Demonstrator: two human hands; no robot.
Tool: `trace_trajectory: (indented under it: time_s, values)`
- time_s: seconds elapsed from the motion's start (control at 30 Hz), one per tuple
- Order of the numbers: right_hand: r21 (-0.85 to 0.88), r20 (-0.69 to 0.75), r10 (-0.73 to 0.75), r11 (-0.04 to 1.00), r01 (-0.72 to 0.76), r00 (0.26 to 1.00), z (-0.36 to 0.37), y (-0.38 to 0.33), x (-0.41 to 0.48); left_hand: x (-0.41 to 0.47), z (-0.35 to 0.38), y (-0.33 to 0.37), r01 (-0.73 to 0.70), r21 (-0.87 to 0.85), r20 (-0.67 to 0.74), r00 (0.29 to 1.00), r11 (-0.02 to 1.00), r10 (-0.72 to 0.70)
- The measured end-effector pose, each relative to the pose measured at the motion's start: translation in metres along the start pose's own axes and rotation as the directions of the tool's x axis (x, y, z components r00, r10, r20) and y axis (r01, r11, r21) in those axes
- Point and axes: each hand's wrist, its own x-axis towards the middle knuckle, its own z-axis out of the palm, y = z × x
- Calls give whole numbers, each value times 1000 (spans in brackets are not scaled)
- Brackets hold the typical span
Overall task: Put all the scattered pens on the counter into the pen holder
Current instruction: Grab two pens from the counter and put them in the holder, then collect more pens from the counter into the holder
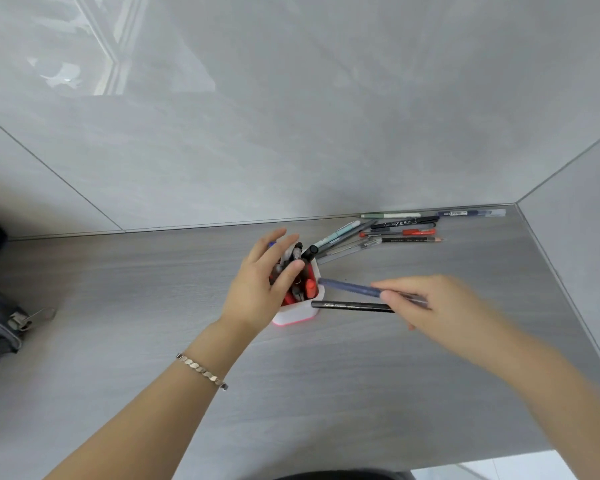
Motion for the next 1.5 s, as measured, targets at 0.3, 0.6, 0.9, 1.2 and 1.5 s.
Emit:
trace_trajectory:
  time_s: [0.3,0.6,0.9,1.2,1.5]
  values:
    - [-237,-177,-123,968,79,977,26,-44,54,-11,-11,-1,62,-171,128,991,983,-40]
    - [-136,-421,-300,954,267,856,76,-46,77,-13,-10,-4,77,-46,93,993,996,-72]
    - [220,52,-148,966,133,988,65,-40,86,-12,-11,-7,53,-41,127,991,998,-48]
    - [-347,-166,-116,936,52,979,36,72,149,-11,-14,-2,108,-22,171,980,994,-103]
    - [-736,160,-127,645,204,979,65,79,137,-12,-13,-5,117,-32,153,982,993,-110]
